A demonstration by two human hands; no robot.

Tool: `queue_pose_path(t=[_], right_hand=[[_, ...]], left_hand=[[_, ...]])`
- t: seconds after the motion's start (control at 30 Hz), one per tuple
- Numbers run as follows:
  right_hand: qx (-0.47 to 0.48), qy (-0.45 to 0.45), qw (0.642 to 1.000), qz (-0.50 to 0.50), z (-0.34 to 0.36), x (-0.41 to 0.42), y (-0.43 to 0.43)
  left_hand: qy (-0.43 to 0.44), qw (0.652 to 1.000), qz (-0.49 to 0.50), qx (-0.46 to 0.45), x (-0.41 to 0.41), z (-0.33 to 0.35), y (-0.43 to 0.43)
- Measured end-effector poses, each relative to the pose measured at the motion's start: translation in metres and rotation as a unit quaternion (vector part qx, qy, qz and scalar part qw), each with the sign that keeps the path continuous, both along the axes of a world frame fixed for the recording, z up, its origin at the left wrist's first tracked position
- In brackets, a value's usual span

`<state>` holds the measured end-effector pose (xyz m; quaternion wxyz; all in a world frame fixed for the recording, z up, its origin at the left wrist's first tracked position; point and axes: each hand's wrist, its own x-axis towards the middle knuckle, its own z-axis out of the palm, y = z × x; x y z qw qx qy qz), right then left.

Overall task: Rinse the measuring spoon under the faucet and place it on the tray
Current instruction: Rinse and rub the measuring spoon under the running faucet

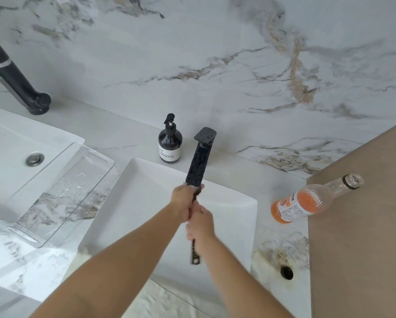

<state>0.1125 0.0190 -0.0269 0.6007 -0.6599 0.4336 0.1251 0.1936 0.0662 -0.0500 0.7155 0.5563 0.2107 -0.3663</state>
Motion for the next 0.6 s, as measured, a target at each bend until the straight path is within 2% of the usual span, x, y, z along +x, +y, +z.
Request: queue_pose_path(t=[0.03, 0.07, 0.2, 0.27, 0.4, 0.6], right_hand=[[0.017, -0.002, 0.999, -0.048, -0.005, -0.002, 0.012], [0.027, -0.002, 0.998, -0.056, -0.008, -0.006, 0.015], [0.046, 0.037, 0.998, 0.007, -0.004, -0.006, -0.016], [0.019, 0.008, 1.0, 0.009, -0.001, 0.002, -0.029], [0.139, -0.064, 0.988, -0.026, 0.003, 0.02, -0.032], [0.103, -0.117, 0.985, -0.075, 0.001, 0.027, -0.035]], left_hand=[[-0.006, 1.0, -0.003, 0.011, -0.004, -0.002, -0.003], [-0.02, 0.999, -0.02, 0.02, -0.007, -0.006, -0.003], [-0.131, 0.973, -0.132, 0.136, 0.003, -0.008, 0.017], [-0.156, 0.961, -0.168, 0.152, 0.008, -0.004, 0.026], [-0.192, 0.937, -0.219, 0.194, 0.005, 0.002, 0.029], [-0.209, 0.917, -0.214, 0.264, 0.008, 0.008, 0.037]])
